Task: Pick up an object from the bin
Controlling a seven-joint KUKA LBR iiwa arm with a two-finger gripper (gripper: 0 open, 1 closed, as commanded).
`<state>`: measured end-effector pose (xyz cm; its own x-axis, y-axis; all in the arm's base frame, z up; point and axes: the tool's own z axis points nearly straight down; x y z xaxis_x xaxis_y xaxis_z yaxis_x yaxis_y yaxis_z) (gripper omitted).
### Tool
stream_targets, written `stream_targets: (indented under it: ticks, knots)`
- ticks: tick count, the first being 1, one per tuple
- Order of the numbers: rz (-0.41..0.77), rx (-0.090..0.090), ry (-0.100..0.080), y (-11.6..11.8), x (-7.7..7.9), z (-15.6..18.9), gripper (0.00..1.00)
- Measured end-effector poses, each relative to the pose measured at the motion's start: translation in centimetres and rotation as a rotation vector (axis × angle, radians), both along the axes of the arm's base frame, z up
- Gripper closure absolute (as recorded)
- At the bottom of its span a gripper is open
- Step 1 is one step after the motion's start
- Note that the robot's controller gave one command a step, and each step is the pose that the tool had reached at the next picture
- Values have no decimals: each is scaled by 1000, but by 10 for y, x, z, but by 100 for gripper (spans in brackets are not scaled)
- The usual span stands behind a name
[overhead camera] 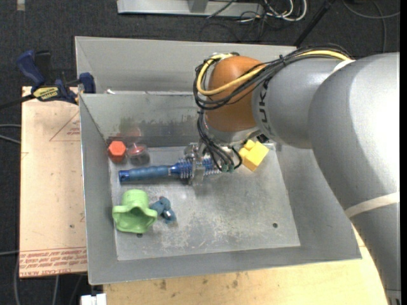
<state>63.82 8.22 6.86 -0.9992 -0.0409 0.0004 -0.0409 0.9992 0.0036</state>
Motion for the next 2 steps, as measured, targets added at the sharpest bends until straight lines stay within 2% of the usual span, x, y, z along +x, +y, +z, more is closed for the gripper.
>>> stream_targets:
  ticks: [1,2]
  knots:
    - [1,-2,-2,0,0,6,100]
    - [1,-2,-5,1,1,37,100]
